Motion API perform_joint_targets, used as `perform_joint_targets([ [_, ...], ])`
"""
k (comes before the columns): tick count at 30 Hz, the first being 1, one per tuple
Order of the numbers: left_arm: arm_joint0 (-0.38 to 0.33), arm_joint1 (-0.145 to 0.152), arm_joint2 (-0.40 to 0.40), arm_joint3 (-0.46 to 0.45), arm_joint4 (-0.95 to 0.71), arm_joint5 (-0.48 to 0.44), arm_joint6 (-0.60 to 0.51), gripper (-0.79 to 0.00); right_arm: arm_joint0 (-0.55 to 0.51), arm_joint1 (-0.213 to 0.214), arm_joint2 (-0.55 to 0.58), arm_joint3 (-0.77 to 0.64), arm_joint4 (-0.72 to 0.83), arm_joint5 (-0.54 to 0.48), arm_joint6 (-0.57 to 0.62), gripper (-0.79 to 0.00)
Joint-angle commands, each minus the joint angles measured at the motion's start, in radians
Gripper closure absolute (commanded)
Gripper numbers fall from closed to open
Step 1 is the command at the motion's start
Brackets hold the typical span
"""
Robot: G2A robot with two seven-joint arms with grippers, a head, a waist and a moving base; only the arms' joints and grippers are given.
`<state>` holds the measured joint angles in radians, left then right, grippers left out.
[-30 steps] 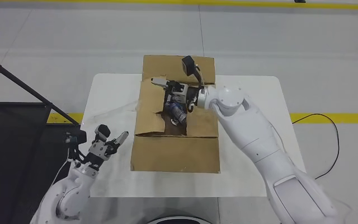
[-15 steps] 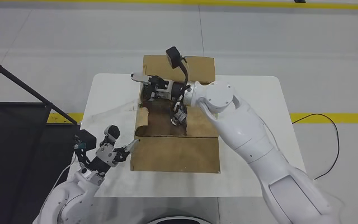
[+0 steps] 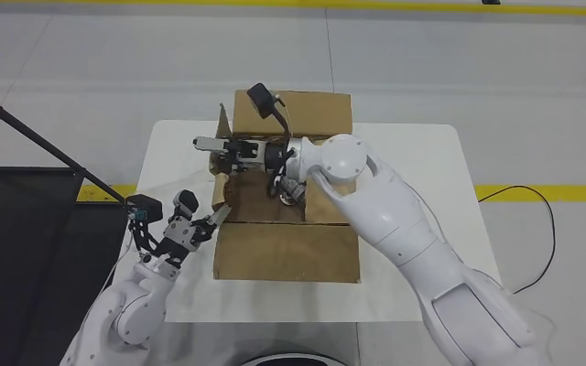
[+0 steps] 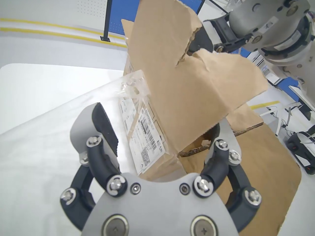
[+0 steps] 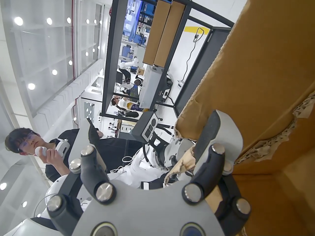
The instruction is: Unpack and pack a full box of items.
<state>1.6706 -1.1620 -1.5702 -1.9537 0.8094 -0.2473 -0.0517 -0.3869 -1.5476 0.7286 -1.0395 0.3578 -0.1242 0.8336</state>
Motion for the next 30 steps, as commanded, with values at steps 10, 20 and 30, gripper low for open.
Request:
perform_joint_targets([
  [10, 0.058, 0.002, -0.101, 0.016, -0.072, -0.025, 0.035, -0.785, -0.073, 0.036, 0.089, -0.136, -0.092, -0.019, 0.020, -0.785],
  [20, 0.065, 0.004, -0.162, 0.080, -0.120, -0.037, 0.006, -0.785, -0.291, 0.122, 0.283, -0.463, -0.285, -0.009, 0.072, -0.785],
  [30, 0.012, 0.004, -0.145, 0.164, -0.110, -0.027, -0.049, -0.785, -0.424, 0.168, 0.411, -0.619, -0.357, 0.018, 0.124, -0.785],
])
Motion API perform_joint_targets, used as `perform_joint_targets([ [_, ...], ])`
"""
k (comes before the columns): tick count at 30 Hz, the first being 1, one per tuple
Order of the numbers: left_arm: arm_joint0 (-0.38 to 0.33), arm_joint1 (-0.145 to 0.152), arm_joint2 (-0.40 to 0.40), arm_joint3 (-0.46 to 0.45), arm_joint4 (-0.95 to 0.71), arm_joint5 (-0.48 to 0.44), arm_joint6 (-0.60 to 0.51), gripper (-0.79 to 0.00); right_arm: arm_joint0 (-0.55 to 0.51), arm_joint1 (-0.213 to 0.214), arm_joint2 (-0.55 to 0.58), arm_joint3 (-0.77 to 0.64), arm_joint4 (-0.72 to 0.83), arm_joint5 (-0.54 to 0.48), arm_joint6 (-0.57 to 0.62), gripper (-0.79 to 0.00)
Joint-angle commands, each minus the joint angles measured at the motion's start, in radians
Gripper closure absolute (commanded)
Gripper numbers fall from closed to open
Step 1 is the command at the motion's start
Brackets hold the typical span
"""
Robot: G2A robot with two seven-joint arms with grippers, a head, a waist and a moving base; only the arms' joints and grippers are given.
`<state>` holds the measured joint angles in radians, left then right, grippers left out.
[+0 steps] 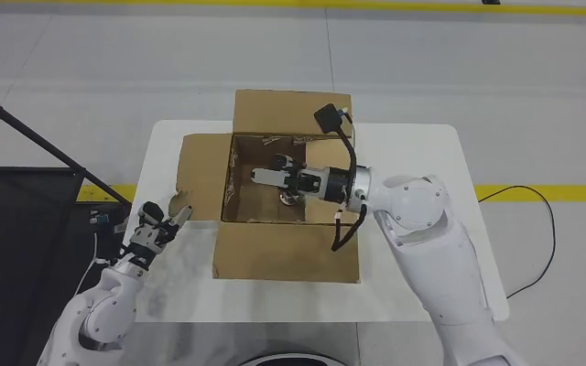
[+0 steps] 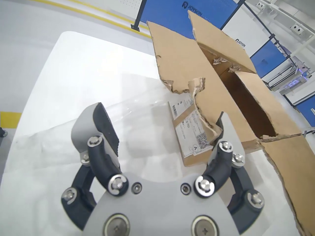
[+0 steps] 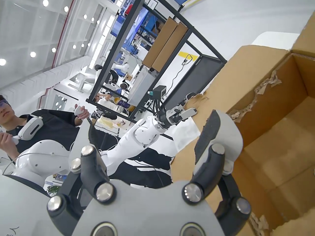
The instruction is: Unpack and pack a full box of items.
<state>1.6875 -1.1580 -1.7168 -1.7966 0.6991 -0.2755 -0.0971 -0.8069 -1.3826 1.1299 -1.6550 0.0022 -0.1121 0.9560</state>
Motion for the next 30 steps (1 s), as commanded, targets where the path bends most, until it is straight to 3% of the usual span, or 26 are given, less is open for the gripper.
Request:
perform_joint_targets([
  [1, -0.010, 0.000, 0.004, 0.012, -0.001, 0.002, -0.006, -0.785, -0.010, 0.005, 0.018, -0.008, -0.002, 0.012, 0.003, -0.785],
  [9, -0.016, -0.001, 0.001, 0.022, -0.008, 0.001, -0.009, -0.785, -0.023, 0.013, 0.040, -0.011, -0.012, 0.044, 0.006, -0.785],
  [16, 0.014, -0.003, -0.020, -0.022, -0.038, -0.004, 0.011, -0.785, -0.023, 0.013, 0.040, -0.011, -0.012, 0.044, 0.006, -0.785],
  [23, 0.082, -0.005, -0.070, -0.124, -0.050, -0.009, 0.056, -0.785, -0.062, 0.023, 0.045, -0.058, -0.046, -0.010, 0.013, -0.785],
  [30, 0.157, -0.011, -0.111, -0.287, -0.039, 0.010, 0.095, -0.785, -0.147, 0.050, 0.125, -0.166, -0.069, -0.102, 0.064, -0.785],
])
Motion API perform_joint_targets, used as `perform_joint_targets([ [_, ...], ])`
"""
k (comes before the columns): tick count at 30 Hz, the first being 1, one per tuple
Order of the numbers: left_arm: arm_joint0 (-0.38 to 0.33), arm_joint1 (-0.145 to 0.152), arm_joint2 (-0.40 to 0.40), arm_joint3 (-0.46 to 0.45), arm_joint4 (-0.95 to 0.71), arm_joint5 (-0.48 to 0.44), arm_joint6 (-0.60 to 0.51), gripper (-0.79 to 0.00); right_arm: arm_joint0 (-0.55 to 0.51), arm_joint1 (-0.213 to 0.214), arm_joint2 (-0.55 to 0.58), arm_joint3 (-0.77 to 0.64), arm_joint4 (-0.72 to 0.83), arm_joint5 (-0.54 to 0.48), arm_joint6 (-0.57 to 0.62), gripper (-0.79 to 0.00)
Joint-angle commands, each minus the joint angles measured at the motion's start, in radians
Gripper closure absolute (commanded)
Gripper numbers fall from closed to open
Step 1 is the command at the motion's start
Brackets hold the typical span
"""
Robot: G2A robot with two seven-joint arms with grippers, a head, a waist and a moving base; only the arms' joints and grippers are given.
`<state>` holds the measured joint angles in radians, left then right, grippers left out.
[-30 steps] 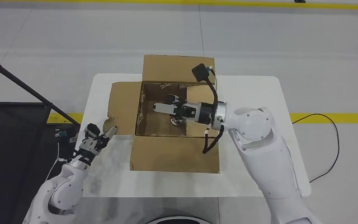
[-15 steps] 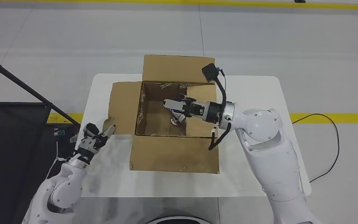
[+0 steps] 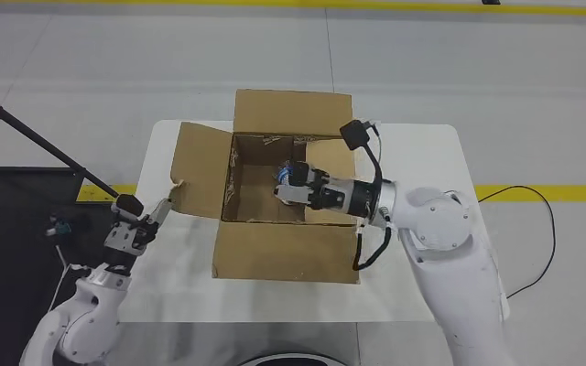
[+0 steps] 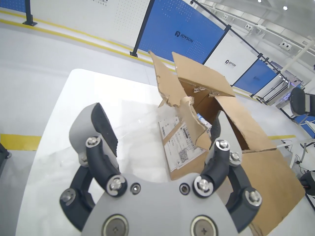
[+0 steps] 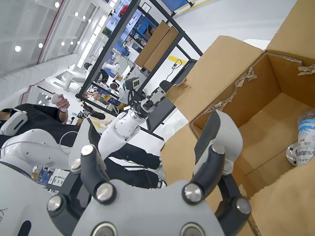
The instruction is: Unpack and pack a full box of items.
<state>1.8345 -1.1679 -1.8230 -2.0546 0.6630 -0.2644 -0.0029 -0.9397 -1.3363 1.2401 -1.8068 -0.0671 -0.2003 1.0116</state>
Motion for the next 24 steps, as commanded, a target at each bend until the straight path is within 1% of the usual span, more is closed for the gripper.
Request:
perform_joint_targets([
  [1, 0.018, -0.001, -0.011, -0.056, -0.003, -0.001, 0.000, -0.785, -0.029, 0.008, 0.029, -0.030, 0.004, -0.034, 0.018, -0.785],
  [4, 0.035, -0.002, -0.028, -0.137, -0.009, 0.020, -0.025, -0.785, -0.076, 0.023, 0.072, -0.077, 0.006, -0.113, 0.063, -0.785],
  [7, 0.033, -0.001, -0.025, -0.226, 0.006, 0.058, -0.096, -0.785, -0.125, 0.036, 0.120, -0.116, 0.009, -0.164, 0.089, -0.785],
  [10, 0.001, 0.002, 0.011, -0.290, -0.007, 0.071, -0.190, -0.785, -0.171, 0.048, 0.172, -0.140, 0.025, -0.197, 0.103, -0.785],
  [11, -0.021, 0.003, 0.027, -0.295, -0.009, 0.074, -0.222, -0.785, -0.185, 0.052, 0.191, -0.144, 0.030, -0.206, 0.105, -0.785],
  [14, -0.116, 0.007, 0.097, -0.295, -0.002, 0.085, -0.319, -0.785, -0.228, 0.063, 0.244, -0.142, 0.061, -0.234, 0.109, -0.785],
  [17, -0.222, 0.008, 0.195, -0.292, 0.017, 0.153, -0.411, -0.785, -0.264, 0.074, 0.293, -0.124, 0.099, -0.262, 0.114, -0.785],
  [21, -0.392, 0.003, 0.339, -0.223, -0.005, 0.237, -0.528, -0.785, -0.301, 0.087, 0.351, -0.093, 0.145, -0.296, 0.125, -0.785],
  [24, -0.520, -0.006, 0.442, -0.148, -0.018, 0.303, -0.596, -0.785, -0.327, 0.096, 0.388, -0.077, 0.173, -0.315, 0.134, -0.785],
])
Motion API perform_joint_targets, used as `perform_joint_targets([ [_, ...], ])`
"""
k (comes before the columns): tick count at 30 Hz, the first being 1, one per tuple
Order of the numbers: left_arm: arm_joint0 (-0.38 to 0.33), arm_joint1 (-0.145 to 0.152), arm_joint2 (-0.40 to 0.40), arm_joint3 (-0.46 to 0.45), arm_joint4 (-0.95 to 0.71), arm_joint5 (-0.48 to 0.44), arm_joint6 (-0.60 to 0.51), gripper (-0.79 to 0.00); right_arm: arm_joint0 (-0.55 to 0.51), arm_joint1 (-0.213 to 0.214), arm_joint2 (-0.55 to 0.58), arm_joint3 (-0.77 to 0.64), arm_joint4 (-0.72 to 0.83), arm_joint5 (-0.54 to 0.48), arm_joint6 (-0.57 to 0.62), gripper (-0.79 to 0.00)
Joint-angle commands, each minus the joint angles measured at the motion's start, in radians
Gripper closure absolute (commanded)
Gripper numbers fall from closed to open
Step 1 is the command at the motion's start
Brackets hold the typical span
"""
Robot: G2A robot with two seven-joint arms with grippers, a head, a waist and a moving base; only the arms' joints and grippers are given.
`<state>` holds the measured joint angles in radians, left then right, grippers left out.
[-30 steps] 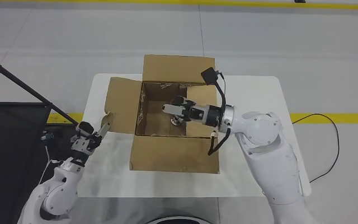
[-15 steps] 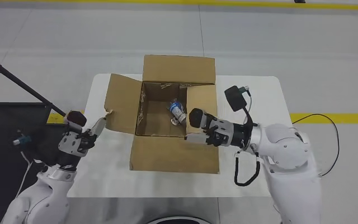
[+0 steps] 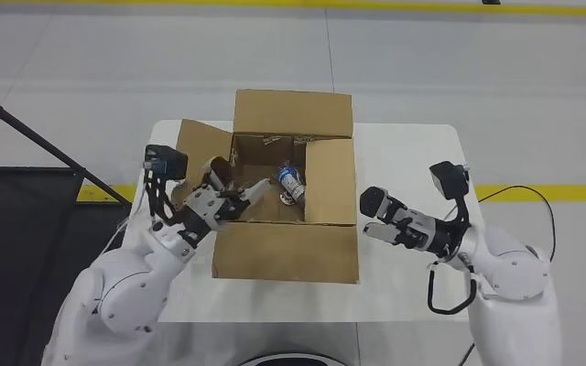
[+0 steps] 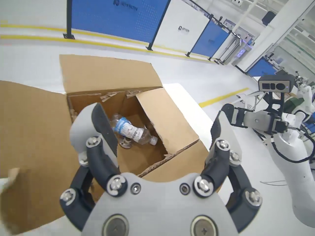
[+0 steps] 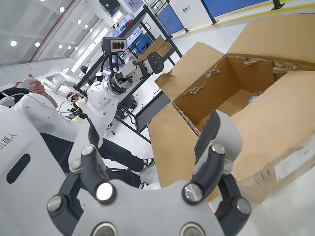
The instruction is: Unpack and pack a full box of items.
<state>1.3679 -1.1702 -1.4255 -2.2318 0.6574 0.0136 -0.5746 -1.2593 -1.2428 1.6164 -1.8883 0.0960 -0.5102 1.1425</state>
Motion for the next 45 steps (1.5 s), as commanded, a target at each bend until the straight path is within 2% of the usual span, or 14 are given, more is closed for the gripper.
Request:
perform_joint_targets([
  [1, -0.092, -0.007, 0.075, 0.056, -0.039, 0.042, -0.044, -0.785, -0.014, 0.006, 0.023, 0.011, 0.019, -0.009, 0.006, -0.785],
  [2, -0.127, -0.011, 0.099, 0.081, -0.068, 0.058, -0.064, -0.785, -0.020, 0.009, 0.033, 0.018, 0.027, -0.009, 0.010, -0.785],
  [17, -0.123, -0.011, 0.114, 0.088, -0.065, 0.042, -0.078, -0.785, -0.025, 0.013, 0.045, 0.025, 0.032, -0.007, 0.016, -0.785],
  [20, -0.164, -0.016, 0.142, 0.148, -0.107, 0.082, -0.119, -0.785, -0.025, 0.013, 0.045, 0.025, 0.032, -0.007, 0.016, -0.785],
  [25, -0.282, -0.029, 0.187, 0.291, -0.275, 0.152, -0.225, -0.785, -0.025, 0.013, 0.045, 0.025, 0.032, -0.007, 0.016, -0.785],
  [31, -0.396, -0.046, 0.249, 0.457, -0.432, 0.190, -0.308, -0.785, -0.025, 0.013, 0.045, 0.025, 0.032, -0.007, 0.016, -0.785],
  [38, -0.483, -0.065, 0.334, 0.603, -0.473, 0.215, -0.307, -0.785, -0.025, 0.013, 0.045, 0.025, 0.032, -0.007, 0.016, -0.785],
  [45, -0.517, -0.079, 0.381, 0.694, -0.516, 0.171, -0.284, -0.785, -0.025, 0.013, 0.045, 0.025, 0.032, -0.007, 0.016, -0.785],
])
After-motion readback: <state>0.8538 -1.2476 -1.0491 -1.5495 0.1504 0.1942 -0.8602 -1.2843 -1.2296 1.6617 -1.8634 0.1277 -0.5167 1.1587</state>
